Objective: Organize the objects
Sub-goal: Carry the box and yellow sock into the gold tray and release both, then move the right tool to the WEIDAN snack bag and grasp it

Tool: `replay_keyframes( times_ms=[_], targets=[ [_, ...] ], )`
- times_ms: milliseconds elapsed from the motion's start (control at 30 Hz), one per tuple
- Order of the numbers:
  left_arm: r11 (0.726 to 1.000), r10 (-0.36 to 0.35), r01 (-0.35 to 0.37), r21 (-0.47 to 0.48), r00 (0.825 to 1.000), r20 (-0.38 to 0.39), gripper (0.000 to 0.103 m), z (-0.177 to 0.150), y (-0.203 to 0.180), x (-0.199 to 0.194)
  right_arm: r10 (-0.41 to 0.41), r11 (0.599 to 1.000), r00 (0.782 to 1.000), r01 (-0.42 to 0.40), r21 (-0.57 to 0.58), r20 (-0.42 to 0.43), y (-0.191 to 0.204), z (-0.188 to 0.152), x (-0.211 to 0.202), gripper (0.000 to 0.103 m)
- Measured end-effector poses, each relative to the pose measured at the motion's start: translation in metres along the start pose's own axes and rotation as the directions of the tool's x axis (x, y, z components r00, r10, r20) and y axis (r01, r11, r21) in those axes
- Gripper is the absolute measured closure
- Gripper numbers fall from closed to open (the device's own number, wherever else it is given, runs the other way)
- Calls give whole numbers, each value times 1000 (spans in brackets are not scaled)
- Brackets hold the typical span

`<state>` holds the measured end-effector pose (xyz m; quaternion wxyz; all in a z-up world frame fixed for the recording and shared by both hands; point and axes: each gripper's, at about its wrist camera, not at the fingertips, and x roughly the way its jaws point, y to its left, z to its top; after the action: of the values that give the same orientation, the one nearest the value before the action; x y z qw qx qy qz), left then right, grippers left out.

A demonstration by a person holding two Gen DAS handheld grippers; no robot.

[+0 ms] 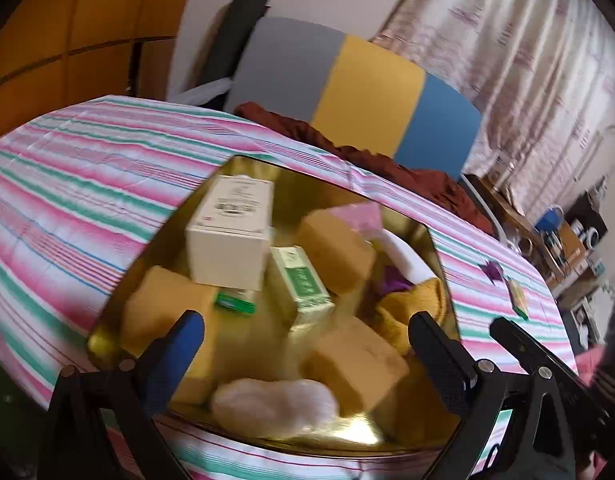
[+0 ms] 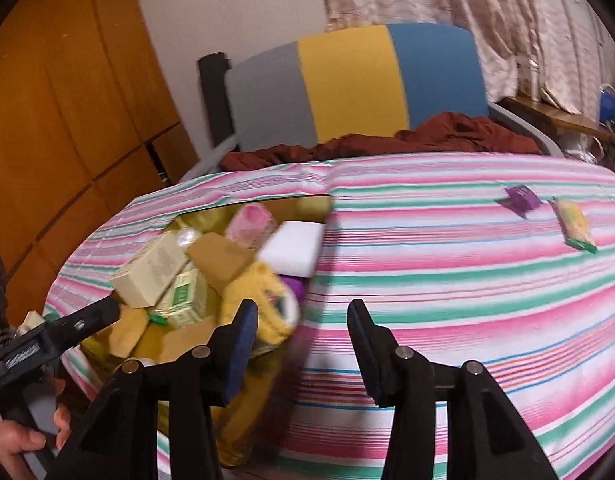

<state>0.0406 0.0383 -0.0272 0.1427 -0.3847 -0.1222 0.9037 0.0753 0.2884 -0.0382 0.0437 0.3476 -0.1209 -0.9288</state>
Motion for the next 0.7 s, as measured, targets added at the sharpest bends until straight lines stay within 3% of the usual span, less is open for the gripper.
replay_keyframes(
  times_ms=[367, 700],
  targets=[
    [980, -106, 119, 158, 990, -90, 0, -14, -74, 15, -145, 968, 988, 154, 196, -60, -97, -10, 3, 56],
    [941, -169, 204, 270, 975, -146, 0, -22, -139, 30, -308, 865, 948, 314, 392, -78, -217, -2, -7, 47]
  ],
)
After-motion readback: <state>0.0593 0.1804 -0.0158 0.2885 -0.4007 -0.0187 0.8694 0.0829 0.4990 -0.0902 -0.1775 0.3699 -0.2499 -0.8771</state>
